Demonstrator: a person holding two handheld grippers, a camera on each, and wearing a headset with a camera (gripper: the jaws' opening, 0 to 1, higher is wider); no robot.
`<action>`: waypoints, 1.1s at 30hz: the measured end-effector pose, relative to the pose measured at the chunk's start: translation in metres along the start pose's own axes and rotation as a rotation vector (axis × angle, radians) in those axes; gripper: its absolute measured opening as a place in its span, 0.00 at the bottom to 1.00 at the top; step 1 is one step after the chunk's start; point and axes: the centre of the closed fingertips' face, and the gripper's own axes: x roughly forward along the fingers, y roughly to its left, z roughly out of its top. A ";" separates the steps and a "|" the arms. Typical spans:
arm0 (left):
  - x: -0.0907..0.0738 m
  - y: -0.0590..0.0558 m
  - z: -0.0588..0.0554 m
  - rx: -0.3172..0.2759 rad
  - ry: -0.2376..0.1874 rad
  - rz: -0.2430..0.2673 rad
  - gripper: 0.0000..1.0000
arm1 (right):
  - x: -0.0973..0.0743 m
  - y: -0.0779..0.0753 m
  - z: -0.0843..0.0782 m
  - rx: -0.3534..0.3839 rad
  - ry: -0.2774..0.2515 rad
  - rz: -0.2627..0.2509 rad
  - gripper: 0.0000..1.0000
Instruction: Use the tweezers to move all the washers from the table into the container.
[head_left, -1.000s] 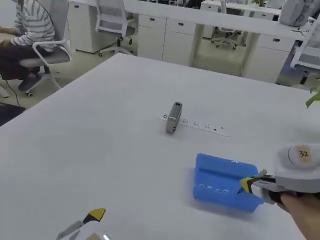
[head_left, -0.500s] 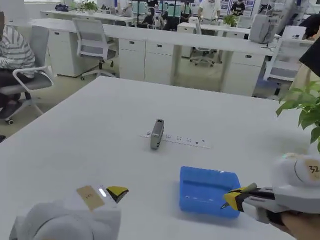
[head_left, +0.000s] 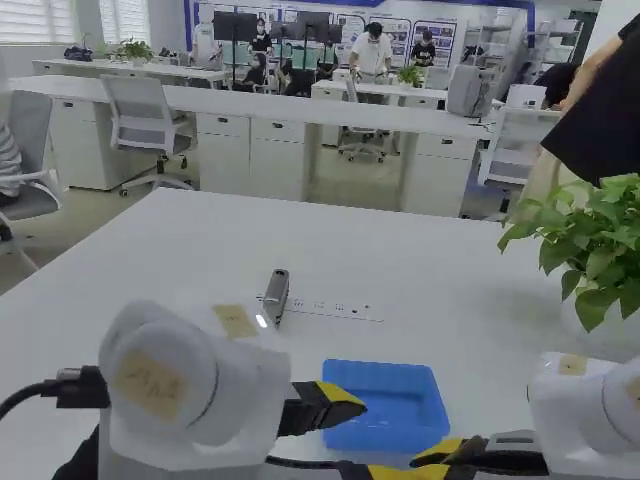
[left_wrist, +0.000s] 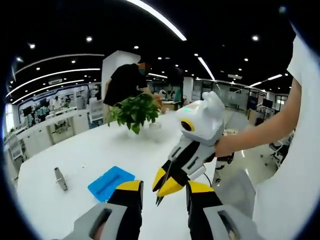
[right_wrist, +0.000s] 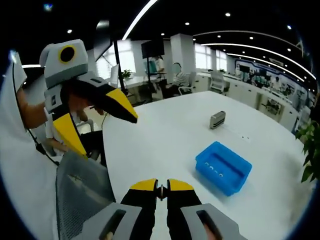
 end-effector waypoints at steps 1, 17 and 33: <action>0.003 -0.002 0.000 0.002 0.012 -0.017 0.30 | -0.001 0.006 -0.002 -0.024 0.014 0.019 0.03; 0.032 -0.045 -0.004 0.002 0.045 -0.313 0.14 | -0.006 0.050 -0.019 -0.125 0.136 0.194 0.03; 0.025 -0.036 0.002 0.113 -0.007 -0.277 0.00 | -0.006 0.049 -0.013 -0.084 0.085 0.205 0.04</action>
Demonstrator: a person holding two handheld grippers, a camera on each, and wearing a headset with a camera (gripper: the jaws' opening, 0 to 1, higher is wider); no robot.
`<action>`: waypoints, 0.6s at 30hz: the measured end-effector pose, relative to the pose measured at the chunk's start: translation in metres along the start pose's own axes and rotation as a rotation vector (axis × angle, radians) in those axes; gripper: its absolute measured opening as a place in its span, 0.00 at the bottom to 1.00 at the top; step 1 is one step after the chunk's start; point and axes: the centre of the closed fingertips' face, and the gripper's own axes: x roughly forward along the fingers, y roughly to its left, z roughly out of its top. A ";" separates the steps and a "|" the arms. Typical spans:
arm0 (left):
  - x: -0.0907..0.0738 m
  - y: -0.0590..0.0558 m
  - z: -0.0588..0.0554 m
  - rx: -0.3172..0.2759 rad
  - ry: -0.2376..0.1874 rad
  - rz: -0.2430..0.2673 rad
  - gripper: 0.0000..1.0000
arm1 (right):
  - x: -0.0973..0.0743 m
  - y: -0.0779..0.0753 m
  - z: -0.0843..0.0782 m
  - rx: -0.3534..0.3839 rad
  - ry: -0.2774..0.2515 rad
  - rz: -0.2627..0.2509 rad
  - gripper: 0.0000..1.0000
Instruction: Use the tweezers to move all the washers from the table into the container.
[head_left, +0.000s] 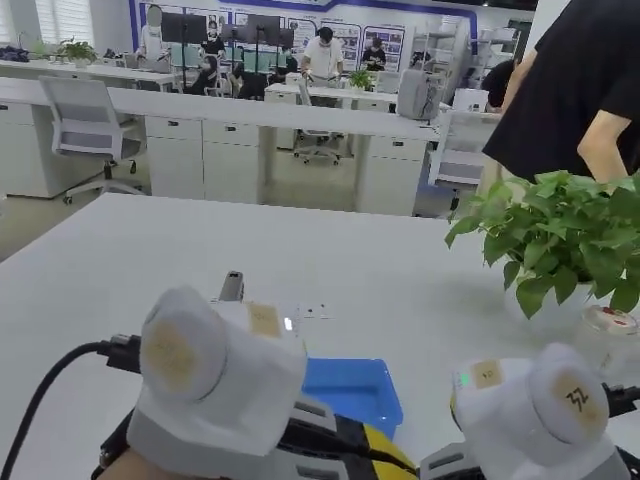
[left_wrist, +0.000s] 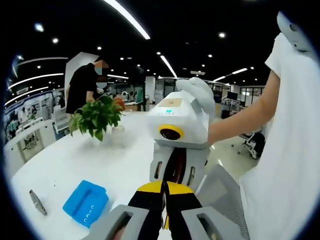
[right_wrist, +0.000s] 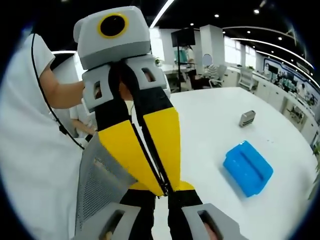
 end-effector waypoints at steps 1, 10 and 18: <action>-0.001 0.001 0.001 0.000 -0.005 0.007 0.00 | -0.001 -0.001 0.001 0.006 -0.011 -0.002 0.05; -0.008 0.009 0.010 0.037 -0.036 -0.009 0.00 | -0.009 -0.008 0.004 0.130 -0.118 0.047 0.07; -0.012 0.013 0.016 0.059 -0.035 -0.005 0.00 | -0.019 -0.015 0.012 0.193 -0.208 0.048 0.11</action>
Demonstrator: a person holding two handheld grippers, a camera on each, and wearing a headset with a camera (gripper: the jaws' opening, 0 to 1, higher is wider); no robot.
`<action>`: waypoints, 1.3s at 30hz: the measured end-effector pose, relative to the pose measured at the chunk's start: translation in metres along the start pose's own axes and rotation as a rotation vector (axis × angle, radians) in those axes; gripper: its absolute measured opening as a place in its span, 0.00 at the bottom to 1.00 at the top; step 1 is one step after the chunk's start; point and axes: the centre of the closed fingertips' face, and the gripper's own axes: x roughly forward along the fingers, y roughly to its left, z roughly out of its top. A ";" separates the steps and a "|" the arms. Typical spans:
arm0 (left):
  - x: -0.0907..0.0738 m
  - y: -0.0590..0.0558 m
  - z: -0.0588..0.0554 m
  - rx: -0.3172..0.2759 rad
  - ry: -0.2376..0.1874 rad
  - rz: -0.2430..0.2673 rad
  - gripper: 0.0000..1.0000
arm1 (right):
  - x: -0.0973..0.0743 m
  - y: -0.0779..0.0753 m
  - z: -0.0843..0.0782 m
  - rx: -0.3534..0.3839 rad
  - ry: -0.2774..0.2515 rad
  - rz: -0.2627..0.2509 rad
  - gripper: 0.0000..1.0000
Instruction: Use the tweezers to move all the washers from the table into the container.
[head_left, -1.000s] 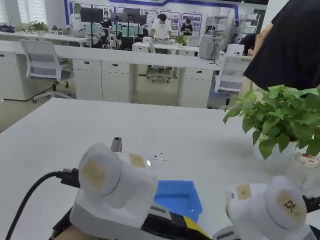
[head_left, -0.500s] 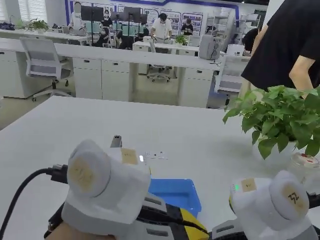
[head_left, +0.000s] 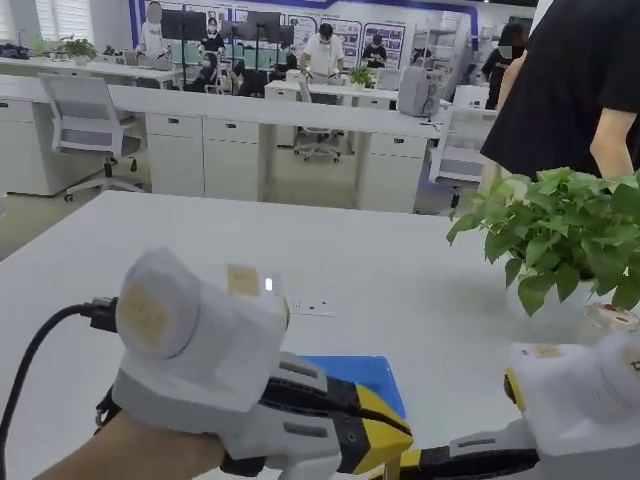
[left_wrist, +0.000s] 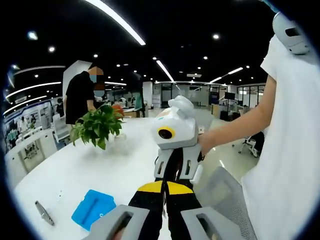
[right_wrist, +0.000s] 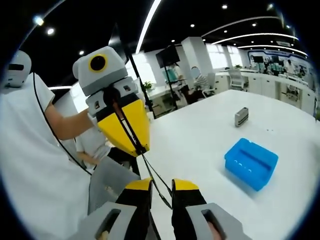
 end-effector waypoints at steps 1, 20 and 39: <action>-0.001 0.001 0.000 -0.001 -0.002 0.001 0.00 | -0.001 0.000 0.001 0.000 -0.006 -0.002 0.12; -0.011 0.009 0.006 -0.031 -0.039 0.003 0.00 | 0.009 -0.015 -0.019 0.002 0.041 -0.041 0.09; -0.022 0.034 -0.031 -0.110 0.012 0.089 0.00 | 0.008 -0.025 -0.031 -0.193 0.307 -0.032 0.01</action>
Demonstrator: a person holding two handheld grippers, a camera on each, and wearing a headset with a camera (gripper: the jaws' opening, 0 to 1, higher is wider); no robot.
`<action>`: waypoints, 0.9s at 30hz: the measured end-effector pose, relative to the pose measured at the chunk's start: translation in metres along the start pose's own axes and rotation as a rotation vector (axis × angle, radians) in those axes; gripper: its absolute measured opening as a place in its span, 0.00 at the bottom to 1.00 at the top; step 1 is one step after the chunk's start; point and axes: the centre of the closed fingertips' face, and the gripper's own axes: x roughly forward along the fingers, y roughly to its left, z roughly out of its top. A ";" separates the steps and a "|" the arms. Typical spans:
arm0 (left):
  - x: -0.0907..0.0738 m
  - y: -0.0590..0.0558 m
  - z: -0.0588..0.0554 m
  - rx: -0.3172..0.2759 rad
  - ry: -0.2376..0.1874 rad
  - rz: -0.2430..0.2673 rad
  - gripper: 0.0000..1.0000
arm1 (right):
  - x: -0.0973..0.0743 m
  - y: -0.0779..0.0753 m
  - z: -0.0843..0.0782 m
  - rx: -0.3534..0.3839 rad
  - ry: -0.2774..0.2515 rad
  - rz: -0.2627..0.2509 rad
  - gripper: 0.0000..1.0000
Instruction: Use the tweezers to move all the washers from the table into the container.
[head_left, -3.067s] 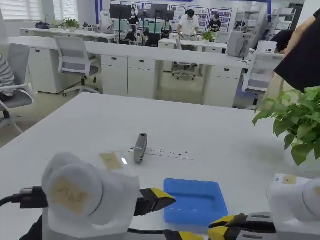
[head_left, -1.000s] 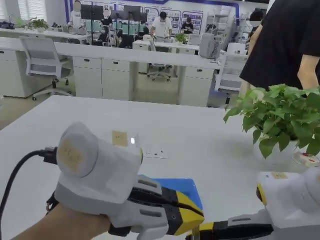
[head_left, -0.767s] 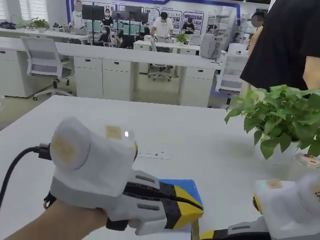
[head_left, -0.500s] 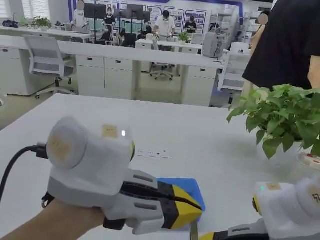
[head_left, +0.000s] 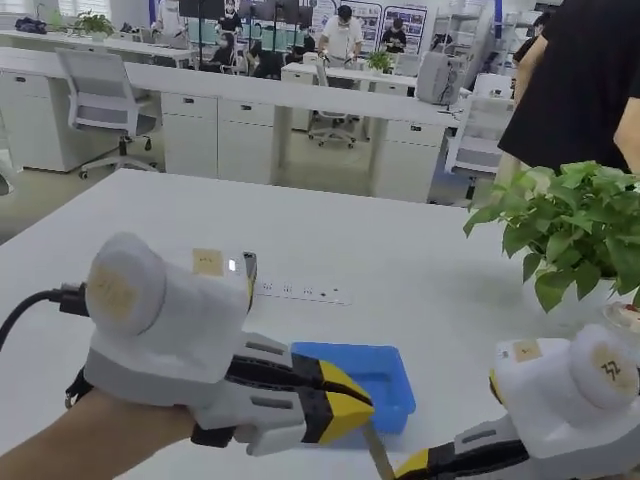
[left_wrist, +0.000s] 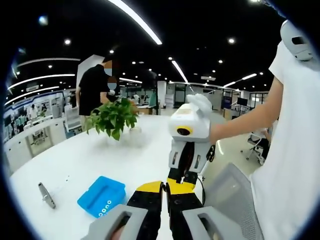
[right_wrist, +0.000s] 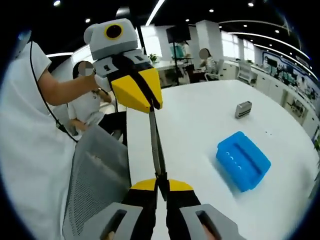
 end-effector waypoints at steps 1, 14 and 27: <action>0.001 0.002 -0.004 -0.002 0.021 -0.005 0.00 | 0.001 -0.001 -0.002 -0.021 0.025 0.008 0.01; 0.006 0.004 -0.064 0.092 0.300 -0.060 0.00 | 0.017 -0.022 -0.028 -0.189 0.222 -0.003 0.01; 0.025 0.019 -0.129 0.150 0.486 -0.032 0.00 | 0.048 -0.045 -0.060 -0.301 0.355 -0.020 0.02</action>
